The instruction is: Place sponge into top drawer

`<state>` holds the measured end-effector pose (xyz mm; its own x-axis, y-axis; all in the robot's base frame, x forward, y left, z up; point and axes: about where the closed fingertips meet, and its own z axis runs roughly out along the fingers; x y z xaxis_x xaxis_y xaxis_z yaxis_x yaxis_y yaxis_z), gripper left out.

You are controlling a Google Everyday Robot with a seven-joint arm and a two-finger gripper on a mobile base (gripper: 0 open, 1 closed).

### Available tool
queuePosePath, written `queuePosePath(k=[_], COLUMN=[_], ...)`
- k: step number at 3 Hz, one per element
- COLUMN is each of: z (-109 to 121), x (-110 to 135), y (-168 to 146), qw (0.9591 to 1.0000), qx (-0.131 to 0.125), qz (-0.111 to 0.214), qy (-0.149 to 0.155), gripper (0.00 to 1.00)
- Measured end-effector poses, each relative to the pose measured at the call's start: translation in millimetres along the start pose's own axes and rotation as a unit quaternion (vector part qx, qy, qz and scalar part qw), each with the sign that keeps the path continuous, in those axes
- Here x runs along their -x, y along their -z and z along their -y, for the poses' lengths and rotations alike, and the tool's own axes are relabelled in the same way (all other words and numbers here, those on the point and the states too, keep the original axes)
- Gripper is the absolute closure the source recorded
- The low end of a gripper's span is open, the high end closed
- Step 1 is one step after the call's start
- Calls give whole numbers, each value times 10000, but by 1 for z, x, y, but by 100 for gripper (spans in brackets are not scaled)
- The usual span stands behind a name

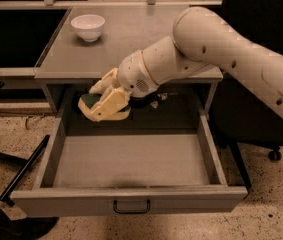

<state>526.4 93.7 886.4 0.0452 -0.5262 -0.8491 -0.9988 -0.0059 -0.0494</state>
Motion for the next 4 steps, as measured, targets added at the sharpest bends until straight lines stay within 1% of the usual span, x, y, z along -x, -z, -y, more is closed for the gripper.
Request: queuePosePath(k=[1, 2, 3, 4], z=[8, 6, 16, 16], x=[-55, -101, -131, -131], y=[-26, -52, -67, -67], qw=[9994, 9958, 9862, 9862], qx=[-233, -656, -1198, -1198], qz=[-65, -299, -691, -691], qy=[-262, -562, -915, -915], gripper=[100, 100, 100, 100])
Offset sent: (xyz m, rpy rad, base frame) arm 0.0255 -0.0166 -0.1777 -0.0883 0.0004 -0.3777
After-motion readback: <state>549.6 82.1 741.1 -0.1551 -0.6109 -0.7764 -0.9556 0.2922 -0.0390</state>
